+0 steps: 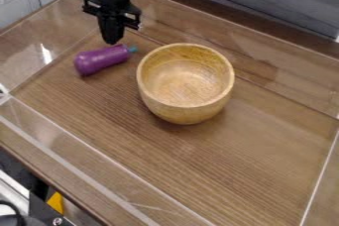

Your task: Remove the purple eggplant from inside the brown bowl and put it on the table

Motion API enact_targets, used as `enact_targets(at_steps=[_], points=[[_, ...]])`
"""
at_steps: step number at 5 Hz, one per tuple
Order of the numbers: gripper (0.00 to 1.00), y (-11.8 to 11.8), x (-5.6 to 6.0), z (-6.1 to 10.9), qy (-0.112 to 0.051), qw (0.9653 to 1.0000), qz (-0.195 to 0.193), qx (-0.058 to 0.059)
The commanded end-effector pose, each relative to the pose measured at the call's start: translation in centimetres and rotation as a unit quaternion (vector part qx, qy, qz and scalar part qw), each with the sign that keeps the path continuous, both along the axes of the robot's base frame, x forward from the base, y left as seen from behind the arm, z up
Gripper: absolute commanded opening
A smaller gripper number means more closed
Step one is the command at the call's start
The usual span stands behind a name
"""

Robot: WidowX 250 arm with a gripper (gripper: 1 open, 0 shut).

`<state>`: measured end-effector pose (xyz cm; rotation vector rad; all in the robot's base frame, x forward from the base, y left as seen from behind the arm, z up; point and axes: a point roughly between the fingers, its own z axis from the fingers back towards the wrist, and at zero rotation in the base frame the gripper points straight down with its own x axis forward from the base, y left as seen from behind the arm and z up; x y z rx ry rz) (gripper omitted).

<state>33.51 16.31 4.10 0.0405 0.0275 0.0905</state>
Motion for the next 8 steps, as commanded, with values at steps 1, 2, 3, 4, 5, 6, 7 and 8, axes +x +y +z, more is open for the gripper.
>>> enact_targets(at_steps=[1,2,3,4,5,6,7,8], points=[[0.00,-0.4,0.7,1.3,-0.020,0.9997,0.005,0.013],[0.00,0.1,0.8,-0.3,-0.019,0.9994,-0.024,0.014],[0.00,0.6,0.7,-0.6,-0.019,0.9991,-0.034,0.016],[0.00,1.2,0.5,-0.9,-0.018,0.9987,-0.043,0.019],[0.00,2.8,1.2,-1.1,-0.016,0.9989,-0.037,0.021],[0.00,4.3,1.8,-1.3,-0.014,0.9991,-0.031,0.024],[0.00,4.7,1.9,-1.4,-0.011,0.9987,-0.043,0.025],[0.00,5.0,2.0,-1.6,-0.008,0.9981,-0.056,0.025]])
